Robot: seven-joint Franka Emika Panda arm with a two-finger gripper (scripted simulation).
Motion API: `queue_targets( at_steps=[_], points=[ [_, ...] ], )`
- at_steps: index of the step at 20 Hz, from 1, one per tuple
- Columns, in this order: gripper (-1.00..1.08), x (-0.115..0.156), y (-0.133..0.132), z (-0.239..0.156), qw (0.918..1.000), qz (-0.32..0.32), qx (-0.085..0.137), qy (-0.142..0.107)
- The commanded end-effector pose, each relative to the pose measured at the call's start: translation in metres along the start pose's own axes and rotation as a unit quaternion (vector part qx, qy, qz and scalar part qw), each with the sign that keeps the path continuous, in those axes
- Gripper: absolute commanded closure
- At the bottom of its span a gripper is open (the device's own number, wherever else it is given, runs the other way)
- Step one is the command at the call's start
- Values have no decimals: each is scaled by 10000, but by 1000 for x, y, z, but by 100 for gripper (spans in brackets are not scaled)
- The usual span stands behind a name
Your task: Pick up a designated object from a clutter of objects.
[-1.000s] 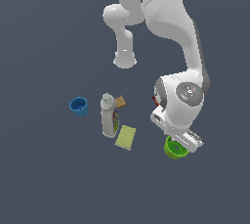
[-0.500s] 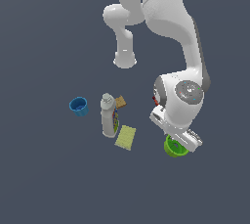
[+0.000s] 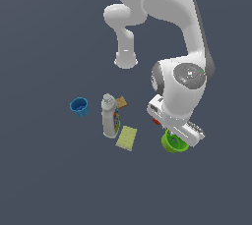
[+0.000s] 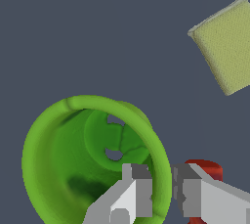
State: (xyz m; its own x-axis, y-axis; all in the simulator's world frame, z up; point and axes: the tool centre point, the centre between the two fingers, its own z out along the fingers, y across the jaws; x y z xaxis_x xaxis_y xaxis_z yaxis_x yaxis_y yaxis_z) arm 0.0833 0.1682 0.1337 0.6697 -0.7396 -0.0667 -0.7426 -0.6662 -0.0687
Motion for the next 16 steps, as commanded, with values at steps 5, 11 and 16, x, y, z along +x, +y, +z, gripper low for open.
queue_targets(
  at_steps=[5,11,16],
  points=[
    [108,16,16,-71,10000,2,18,7],
    [108,32,33,-143,10000,2,18,7],
    [108,45,46,-202,10000,2,18,7]
  ],
)
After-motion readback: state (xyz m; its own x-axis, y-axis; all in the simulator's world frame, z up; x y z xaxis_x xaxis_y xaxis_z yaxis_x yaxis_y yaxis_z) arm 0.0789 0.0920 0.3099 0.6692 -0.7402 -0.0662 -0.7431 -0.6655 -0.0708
